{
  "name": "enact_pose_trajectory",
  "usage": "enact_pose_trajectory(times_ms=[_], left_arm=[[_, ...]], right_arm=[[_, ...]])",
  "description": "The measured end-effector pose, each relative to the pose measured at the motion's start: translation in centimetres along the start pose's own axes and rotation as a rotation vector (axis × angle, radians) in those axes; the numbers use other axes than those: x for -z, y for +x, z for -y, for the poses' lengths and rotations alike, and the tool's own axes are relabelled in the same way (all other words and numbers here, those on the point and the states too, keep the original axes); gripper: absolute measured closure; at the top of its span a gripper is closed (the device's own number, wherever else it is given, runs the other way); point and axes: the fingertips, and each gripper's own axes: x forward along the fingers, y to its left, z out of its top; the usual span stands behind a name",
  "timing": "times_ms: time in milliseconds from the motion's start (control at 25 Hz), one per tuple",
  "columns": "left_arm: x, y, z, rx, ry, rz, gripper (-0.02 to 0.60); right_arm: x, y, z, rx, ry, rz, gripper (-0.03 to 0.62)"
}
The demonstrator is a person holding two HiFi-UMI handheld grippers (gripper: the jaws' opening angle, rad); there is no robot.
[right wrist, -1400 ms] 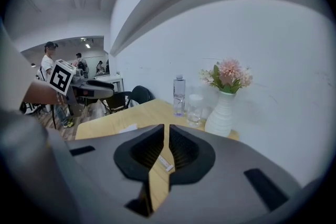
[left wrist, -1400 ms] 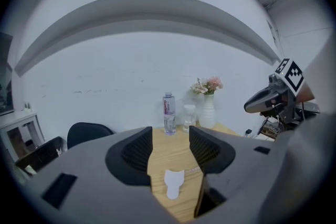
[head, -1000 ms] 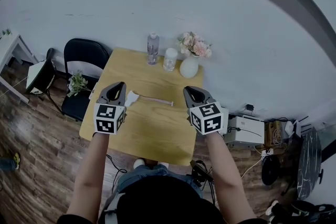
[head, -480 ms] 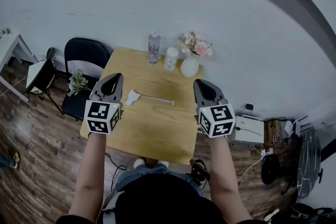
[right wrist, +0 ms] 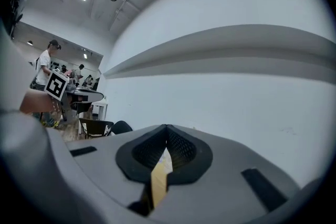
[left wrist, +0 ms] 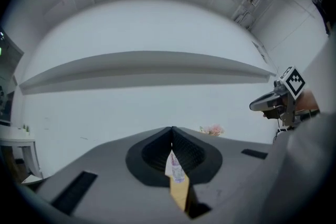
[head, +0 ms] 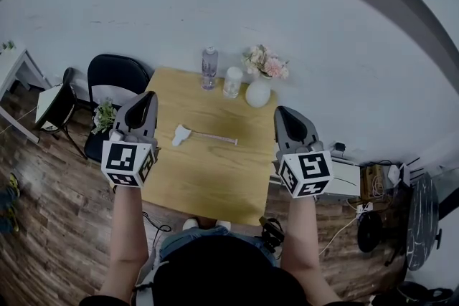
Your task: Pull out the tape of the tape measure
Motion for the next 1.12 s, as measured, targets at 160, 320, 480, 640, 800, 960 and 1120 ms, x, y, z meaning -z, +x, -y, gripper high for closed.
enact_pose_trajectory(times_ms=[160, 320, 480, 640, 800, 960, 1120], left_arm=[[-1.8, -0.6, -0.3, -0.003, 0.004, 0.060, 0.571], [-2.9, -0.7, -0.1, -0.002, 0.033, 0.081, 0.571], [-3.5, -0.6, 0.3, 0.006, 0.049, 0.095, 0.571], [-4.0, -0.4, 0.4, 0.008, 0.058, 0.106, 0.571], [-4.5, -0.4, 0.7, 0.006, 0.067, 0.118, 0.571], [-4.7, -0.3, 0.8, 0.005, 0.075, 0.121, 0.571], [-4.8, -0.2, 0.9, 0.002, 0.077, 0.125, 0.571]], right_arm=[[-1.8, -0.9, 0.5, 0.023, -0.011, 0.052, 0.579], [-3.1, -1.2, 0.7, 0.033, -0.022, 0.087, 0.579], [-3.7, -1.5, 0.5, 0.031, -0.030, 0.106, 0.579], [-4.5, -1.7, 0.5, 0.037, -0.043, 0.126, 0.580], [-5.1, -1.9, 0.7, 0.040, -0.053, 0.142, 0.580], [-5.2, -2.0, 0.7, 0.036, -0.054, 0.149, 0.580], [-5.1, -2.0, 0.6, 0.032, -0.053, 0.146, 0.580]])
